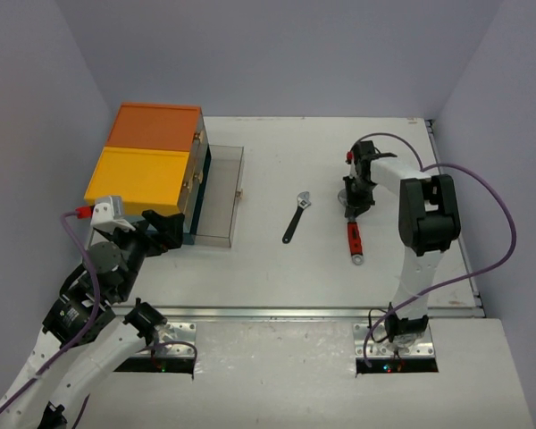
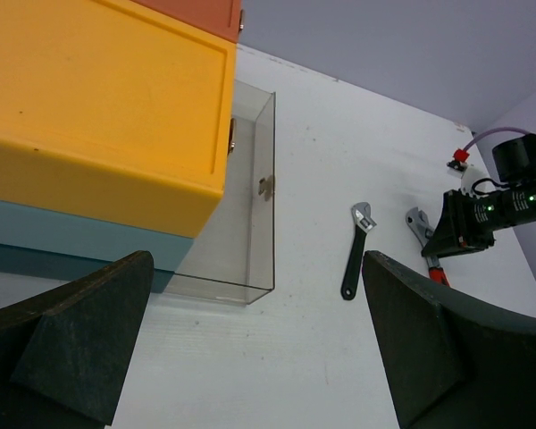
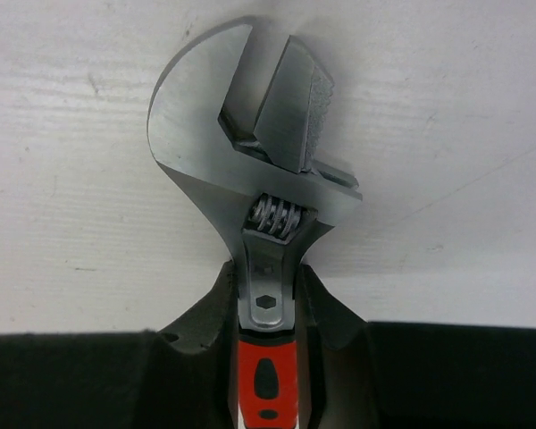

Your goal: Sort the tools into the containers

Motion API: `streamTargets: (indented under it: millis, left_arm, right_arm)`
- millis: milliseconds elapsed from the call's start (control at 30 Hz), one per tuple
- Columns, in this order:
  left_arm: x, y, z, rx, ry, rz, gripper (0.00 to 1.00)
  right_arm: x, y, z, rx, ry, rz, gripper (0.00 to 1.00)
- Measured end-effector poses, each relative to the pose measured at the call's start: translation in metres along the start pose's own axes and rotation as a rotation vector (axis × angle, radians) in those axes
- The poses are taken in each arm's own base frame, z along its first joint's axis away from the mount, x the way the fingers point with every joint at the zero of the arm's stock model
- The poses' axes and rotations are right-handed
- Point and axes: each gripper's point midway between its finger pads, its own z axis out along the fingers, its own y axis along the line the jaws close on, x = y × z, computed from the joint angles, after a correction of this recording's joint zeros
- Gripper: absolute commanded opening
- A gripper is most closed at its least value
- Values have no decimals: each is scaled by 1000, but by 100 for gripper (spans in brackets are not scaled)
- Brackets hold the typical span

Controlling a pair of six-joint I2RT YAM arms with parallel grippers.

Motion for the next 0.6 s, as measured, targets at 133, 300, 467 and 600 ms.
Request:
streamTargets:
  millis: [133, 300, 467, 600]
  left_arm:
    - [0, 0, 0, 0, 2, 1, 100]
    - [1, 0, 1, -3, 5, 3, 100]
    - [2, 0, 2, -5, 9, 6, 100]
    - [3, 0, 3, -7, 12, 8, 100]
  right_arm:
    - [9, 11, -6, -52, -61, 49, 0]
    - [23, 27, -11, -121, -110, 114, 0]
    - [32, 42, -17, -215, -170, 176, 0]
    - [28, 63, -35, -350, -248, 200, 0]
